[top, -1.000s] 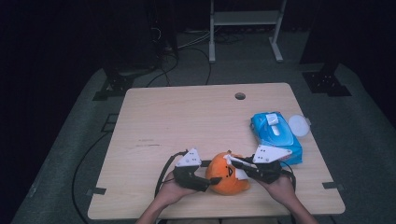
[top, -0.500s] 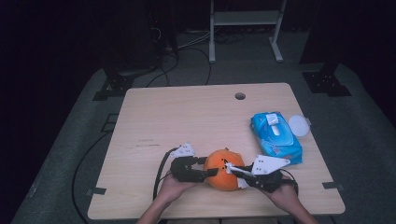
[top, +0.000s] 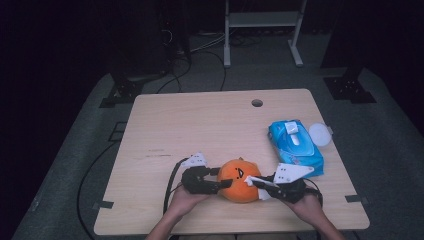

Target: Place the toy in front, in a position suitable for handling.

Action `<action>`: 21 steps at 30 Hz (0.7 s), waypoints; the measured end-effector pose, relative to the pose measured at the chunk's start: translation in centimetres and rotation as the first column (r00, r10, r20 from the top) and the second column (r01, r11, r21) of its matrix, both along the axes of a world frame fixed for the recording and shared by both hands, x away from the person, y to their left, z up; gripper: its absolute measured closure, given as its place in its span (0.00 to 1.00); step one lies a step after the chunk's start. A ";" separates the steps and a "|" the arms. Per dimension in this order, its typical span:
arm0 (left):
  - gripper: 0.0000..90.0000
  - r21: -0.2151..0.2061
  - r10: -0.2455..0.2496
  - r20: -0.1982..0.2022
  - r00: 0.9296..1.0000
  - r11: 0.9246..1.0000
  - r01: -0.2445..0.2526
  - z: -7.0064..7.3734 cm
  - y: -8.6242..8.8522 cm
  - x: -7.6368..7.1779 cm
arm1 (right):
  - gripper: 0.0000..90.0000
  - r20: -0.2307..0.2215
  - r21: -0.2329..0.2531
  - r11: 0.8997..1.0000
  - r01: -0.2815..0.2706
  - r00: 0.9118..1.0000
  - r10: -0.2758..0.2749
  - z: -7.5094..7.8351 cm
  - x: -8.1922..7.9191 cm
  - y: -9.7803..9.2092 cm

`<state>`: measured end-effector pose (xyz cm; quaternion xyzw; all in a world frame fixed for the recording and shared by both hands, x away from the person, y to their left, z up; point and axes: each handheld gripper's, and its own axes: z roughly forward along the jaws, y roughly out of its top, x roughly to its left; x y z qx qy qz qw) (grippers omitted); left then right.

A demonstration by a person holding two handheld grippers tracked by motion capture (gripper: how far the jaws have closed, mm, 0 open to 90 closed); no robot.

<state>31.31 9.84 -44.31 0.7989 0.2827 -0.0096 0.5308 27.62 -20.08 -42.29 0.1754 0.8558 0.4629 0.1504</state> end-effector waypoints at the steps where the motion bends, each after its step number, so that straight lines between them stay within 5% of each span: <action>1: 0.40 0.000 -0.002 0.002 1.000 1.000 0.002 0.0 0.0 0.0 | 0.92 -0.006 0.003 1.000 0.000 1.000 0.000 0.0 0.0 -0.1; 5: 0.41 0.029 -0.011 0.057 0.998 1.000 0.010 0.2 -0.5 -0.4 | 0.92 0.013 0.003 0.998 -0.059 0.998 0.059 0.4 -1.1 1.9; 9: 0.43 0.088 -0.059 0.161 0.985 0.995 0.045 0.7 -1.5 -1.5 | 0.92 0.033 0.027 0.995 -0.093 0.995 0.092 1.2 -1.4 3.1; 12: 0.43 0.118 -0.080 0.200 0.976 0.991 0.057 0.8 -1.6 -1.9 | 0.92 0.051 0.051 0.996 -0.068 0.997 0.066 1.8 -0.9 3.1; 15: 0.43 0.126 -0.088 0.204 0.975 0.990 0.063 0.6 -1.5 -2.0 | 0.92 0.046 0.069 0.997 -0.021 0.999 0.018 1.7 -0.2 2.1; 17: 0.34 0.109 -0.081 0.176 0.981 0.992 0.062 0.7 -1.4 -1.9 | 0.92 0.033 0.060 0.998 0.028 0.999 -0.030 1.2 0.4 0.9; 21: 0.27 0.066 -0.063 0.129 0.990 0.996 0.055 0.8 -1.8 -1.6 | 0.92 0.040 0.056 0.998 0.033 0.999 -0.036 1.1 -0.1 0.9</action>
